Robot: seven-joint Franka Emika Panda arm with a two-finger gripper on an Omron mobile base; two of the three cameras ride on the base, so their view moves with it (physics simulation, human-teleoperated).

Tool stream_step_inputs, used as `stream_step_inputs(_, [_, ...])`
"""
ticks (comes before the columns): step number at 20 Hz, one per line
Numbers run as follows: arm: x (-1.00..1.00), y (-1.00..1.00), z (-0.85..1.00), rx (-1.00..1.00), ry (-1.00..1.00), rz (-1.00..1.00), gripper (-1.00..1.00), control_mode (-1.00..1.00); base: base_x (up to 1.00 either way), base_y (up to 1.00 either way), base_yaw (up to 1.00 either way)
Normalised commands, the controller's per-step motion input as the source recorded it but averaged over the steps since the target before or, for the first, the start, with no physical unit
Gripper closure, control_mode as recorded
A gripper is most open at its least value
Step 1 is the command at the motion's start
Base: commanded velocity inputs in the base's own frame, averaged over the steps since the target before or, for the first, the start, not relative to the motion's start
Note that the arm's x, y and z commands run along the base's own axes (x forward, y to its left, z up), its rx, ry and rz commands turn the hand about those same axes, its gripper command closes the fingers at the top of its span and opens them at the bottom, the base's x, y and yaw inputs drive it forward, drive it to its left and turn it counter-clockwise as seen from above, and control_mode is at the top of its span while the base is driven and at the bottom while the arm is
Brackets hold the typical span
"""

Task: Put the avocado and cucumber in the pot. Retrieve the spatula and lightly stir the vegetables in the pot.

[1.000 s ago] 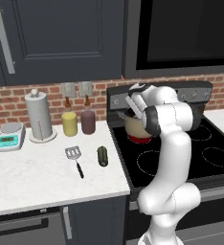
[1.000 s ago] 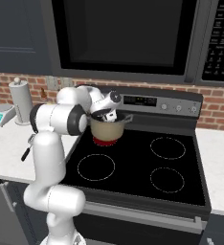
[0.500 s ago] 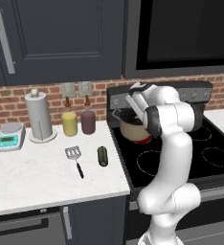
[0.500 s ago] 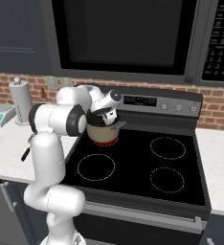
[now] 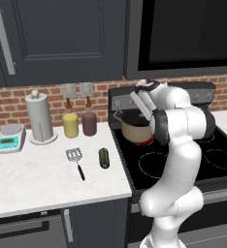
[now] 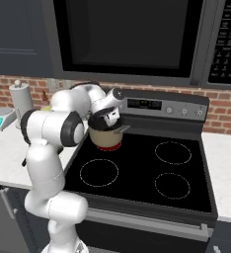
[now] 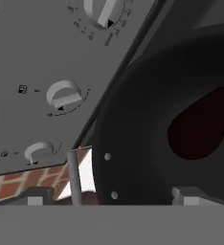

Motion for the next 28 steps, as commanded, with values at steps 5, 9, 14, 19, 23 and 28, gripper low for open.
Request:
stream_step_inputs(5, [-0.79,0.00,0.54,0.00,0.00,0.00,-1.00,-1.00,0.00,0.00,0.00])
stream_step_inputs(9, [-0.89,0.05,0.38,0.00,0.02,0.00,-1.00,-1.00,0.00,0.00,0.00])
stream_step_inputs(14, [-0.99,0.15,0.34,0.00,0.01,0.00,-1.00,-1.00,0.00,0.00,0.00])
stream_step_inputs(19, [-0.75,0.32,0.44,0.00,0.00,0.02,-1.00,-1.00,0.00,0.00,0.00])
stream_step_inputs(23, [-0.50,0.32,0.06,0.00,0.00,0.01,-1.00,-1.00,0.00,0.00,0.00])
stream_step_inputs(28, [-0.76,0.41,0.00,0.00,0.00,0.04,-1.00,-1.00,0.00,0.00,0.00])
